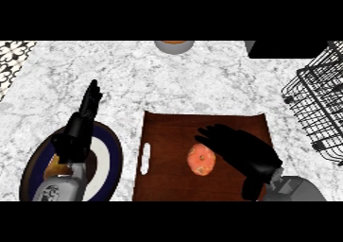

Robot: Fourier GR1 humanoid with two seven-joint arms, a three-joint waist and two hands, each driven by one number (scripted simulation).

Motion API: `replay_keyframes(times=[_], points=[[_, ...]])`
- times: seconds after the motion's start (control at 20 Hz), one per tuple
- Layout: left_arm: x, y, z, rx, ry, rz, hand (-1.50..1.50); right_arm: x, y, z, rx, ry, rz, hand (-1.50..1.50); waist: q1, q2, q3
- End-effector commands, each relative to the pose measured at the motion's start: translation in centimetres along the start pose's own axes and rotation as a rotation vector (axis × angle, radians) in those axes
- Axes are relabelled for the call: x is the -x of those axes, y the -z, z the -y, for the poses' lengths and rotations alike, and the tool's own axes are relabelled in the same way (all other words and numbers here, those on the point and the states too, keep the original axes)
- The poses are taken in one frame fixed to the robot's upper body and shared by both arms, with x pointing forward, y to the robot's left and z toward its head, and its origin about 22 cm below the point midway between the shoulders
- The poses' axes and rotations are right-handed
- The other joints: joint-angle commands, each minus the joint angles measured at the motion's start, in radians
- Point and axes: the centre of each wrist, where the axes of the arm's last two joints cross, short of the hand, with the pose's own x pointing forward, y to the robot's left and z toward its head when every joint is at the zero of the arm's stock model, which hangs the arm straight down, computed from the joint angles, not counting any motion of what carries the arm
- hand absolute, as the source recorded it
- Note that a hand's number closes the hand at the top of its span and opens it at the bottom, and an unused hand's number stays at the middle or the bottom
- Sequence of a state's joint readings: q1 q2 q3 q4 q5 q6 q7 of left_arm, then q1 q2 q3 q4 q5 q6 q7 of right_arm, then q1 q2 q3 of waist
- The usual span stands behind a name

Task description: Pick the squash from the tray and place it in the tiered basket

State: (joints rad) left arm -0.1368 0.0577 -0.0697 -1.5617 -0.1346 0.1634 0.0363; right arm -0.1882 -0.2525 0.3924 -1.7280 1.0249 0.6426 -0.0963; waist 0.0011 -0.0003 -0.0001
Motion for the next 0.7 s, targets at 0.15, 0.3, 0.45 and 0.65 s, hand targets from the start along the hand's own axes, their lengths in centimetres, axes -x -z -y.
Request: replay_keyframes(times=[0.15, 0.3, 0.45, 0.65], points=[[-1.3, 1.3, -0.6, -0.006, -0.002, 0.001, 0.00, -2.0, 1.4, -2.1, -0.028, 0.007, -0.013, -1.50, -0.001, 0.000, 0.000], [0.6, 0.8, 0.1, -0.008, 0.016, -0.002, 0.00, -2.5, 3.5, -3.3, -0.021, 0.001, -0.016, -1.50, 0.000, 0.000, 0.000], [0.3, -0.3, 0.4, -0.002, 0.003, -0.009, 0.00, 0.6, 3.6, -1.7, -0.042, 0.002, -0.019, -1.50, 0.001, 0.000, 0.000], [0.9, -0.4, 1.7, 0.003, 0.010, -0.004, 0.00, -2.4, 4.0, -2.5, -0.036, 0.033, -0.019, -1.50, -0.001, 0.000, 0.000]])
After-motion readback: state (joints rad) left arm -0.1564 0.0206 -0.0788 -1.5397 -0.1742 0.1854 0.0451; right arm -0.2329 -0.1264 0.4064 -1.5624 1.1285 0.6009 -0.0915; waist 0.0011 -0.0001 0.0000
